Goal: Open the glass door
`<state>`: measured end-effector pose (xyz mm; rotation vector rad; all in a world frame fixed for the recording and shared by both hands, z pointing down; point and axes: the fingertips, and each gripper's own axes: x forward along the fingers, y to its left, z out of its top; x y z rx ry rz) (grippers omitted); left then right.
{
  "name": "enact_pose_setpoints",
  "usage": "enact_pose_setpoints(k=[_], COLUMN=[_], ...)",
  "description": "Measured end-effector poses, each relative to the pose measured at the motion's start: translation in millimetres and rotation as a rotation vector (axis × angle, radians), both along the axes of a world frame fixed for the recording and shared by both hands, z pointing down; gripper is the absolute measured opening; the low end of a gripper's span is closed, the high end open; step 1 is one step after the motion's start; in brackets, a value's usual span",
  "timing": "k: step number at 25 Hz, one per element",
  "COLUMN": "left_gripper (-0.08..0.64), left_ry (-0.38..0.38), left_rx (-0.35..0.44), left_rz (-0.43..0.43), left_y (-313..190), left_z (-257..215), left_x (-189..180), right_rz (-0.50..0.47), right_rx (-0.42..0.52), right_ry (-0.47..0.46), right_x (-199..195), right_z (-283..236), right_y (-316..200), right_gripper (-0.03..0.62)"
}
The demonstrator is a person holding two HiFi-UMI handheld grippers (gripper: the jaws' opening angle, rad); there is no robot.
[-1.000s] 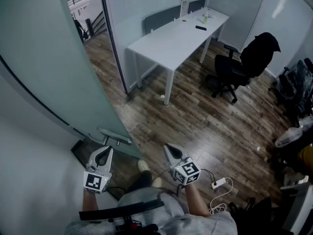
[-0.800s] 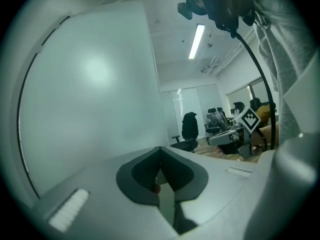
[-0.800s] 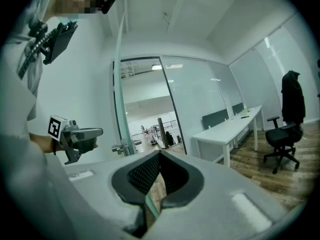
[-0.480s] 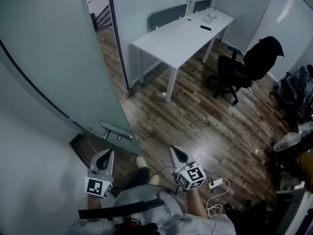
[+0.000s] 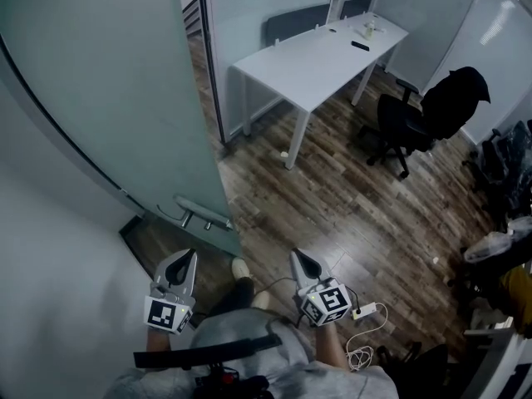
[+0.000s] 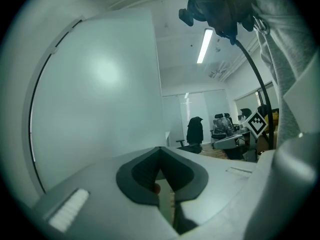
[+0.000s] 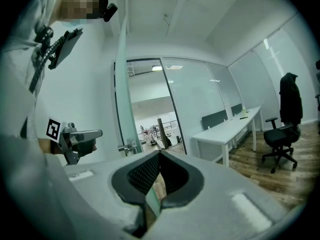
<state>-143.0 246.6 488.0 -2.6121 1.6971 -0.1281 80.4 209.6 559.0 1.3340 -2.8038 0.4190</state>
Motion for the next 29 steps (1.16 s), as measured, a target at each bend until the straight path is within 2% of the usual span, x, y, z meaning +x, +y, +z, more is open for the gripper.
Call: enact_pose_setpoints(k=[29], left_gripper=[0.003], left_ry=[-0.017], left_rx=[-0.012], left_rz=[0.008], left_y=[-0.8], left_z=[8.2], left_x=[-1.7], right_rz=[-0.023], right_rx=[-0.005], right_ry=[-0.010], right_x=[-11.0], right_z=[2.5], right_y=[-1.2], right_gripper=[0.002])
